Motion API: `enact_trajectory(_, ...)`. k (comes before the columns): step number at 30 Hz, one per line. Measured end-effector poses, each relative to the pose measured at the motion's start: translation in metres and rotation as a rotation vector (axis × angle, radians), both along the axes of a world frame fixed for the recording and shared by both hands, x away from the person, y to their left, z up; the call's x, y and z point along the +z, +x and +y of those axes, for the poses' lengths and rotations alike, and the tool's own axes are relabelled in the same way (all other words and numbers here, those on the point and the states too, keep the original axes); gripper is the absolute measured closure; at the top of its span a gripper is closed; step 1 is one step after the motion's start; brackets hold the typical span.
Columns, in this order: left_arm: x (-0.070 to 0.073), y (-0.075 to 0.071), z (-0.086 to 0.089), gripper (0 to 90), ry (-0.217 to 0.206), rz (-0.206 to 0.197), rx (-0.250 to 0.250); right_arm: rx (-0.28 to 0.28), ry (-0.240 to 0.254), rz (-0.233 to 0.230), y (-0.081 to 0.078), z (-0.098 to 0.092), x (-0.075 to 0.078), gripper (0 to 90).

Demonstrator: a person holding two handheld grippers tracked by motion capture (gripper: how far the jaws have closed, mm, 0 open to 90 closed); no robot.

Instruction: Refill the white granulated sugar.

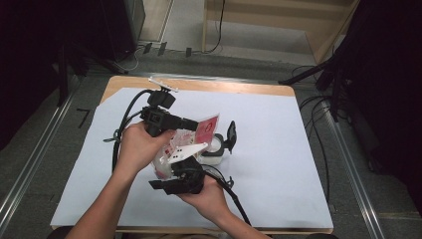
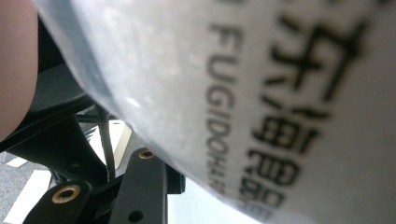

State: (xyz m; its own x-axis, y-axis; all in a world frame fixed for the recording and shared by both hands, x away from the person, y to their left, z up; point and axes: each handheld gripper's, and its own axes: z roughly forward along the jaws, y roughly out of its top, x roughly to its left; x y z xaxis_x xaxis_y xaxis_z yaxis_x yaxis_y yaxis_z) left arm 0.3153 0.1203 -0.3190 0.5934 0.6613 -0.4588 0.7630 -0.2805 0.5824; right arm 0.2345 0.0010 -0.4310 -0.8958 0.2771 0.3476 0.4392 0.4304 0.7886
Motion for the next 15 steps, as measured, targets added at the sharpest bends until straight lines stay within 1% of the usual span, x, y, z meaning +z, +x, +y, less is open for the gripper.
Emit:
enact_trajectory(3,0.0004,-0.0008,-0.0002,85.5,0.0,-0.003,0.006,0.001,0.001,0.001,0.0004,0.0002,0.0001,63.9)
enact_trajectory(11,0.0013,-0.0029,-0.0036,84.6,0.003,-0.011,-0.002,0.002,0.002,0.004,-0.0001,-0.0003,0.0003,63.9)
enact_trajectory(14,0.001,-0.0024,-0.0036,84.2,-0.004,-0.008,-0.005,0.002,0.001,0.011,-0.0005,-0.0007,0.0007,63.9)
enact_trajectory(15,0.0008,-0.0021,-0.0032,84.3,-0.004,-0.007,-0.004,0.001,0.002,0.006,-0.0001,-0.0006,0.0006,63.9)
